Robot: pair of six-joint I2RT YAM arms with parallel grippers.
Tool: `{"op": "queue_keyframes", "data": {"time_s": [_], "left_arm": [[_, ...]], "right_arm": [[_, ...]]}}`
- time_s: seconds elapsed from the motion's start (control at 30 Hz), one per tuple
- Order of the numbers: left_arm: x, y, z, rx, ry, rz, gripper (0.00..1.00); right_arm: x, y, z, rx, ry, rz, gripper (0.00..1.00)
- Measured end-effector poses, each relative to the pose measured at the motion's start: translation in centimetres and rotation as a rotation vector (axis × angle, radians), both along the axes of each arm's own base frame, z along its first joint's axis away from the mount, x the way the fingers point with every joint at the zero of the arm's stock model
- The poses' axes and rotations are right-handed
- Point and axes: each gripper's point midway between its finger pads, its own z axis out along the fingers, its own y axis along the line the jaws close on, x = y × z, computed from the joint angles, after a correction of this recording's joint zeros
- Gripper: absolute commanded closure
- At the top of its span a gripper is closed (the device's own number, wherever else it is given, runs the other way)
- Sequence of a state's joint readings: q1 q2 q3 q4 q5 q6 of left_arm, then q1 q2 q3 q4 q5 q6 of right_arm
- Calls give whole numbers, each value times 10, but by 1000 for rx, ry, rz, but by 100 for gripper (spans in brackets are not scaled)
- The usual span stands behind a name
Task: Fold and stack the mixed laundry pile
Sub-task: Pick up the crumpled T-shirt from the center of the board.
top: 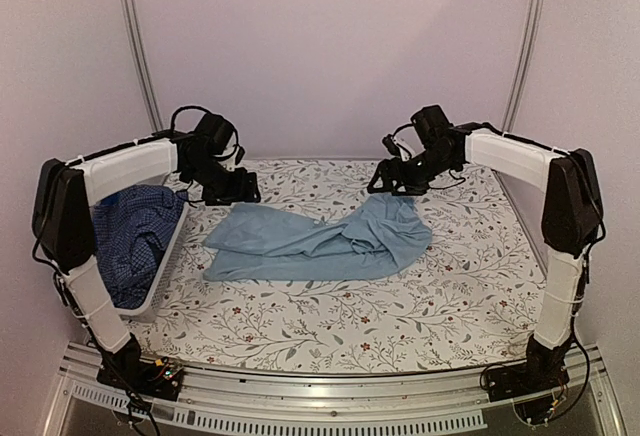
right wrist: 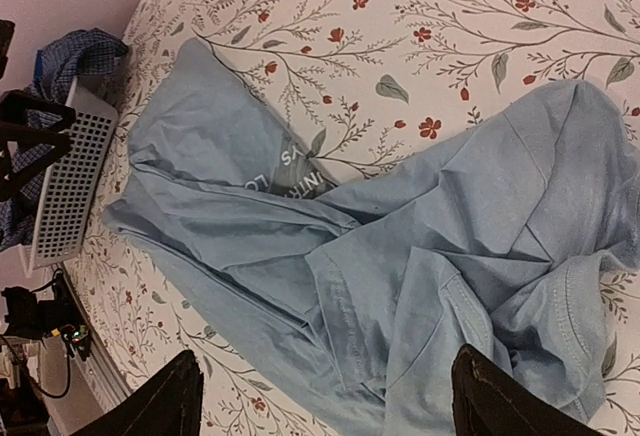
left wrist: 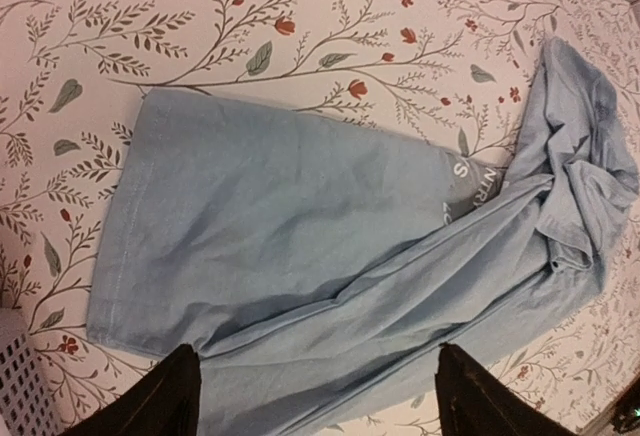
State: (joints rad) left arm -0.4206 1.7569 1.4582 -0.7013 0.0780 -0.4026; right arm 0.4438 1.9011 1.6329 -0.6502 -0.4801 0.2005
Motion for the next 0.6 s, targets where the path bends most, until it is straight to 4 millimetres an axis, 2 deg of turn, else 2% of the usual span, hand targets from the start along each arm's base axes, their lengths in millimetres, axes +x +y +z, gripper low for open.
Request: {"op": "queue_keyframes", "data": {"time_s": [0.1,0.2,0.3,0.33,0.4,0.43,0.5,0.6], "left_arm": [[-5,3,-16,15,50,17,18],[-5,4,-18,15,55,32,15],[-4,6,-25,29,69,48,14],[-3,6,-30,36,79,52,14],[-1,8,-45,58,109,63,16],[-1,9,-53,68,127,69,18],[-4,11,-72,96,176,78,22],[-9,15,-88,127,223,87,28]], "right_arm": [[18,7,-40,-82,38,-6,16],[27,2,-79,-167,93,-14,16],[32,-1,-107,-224,128,-8,19],[33,-2,-114,-242,135,-7,26],[31,-7,-132,-283,160,-4,50],[30,-9,-137,-297,164,6,70],[25,-14,-151,-333,196,11,97],[17,-22,-157,-360,207,12,100]]}}
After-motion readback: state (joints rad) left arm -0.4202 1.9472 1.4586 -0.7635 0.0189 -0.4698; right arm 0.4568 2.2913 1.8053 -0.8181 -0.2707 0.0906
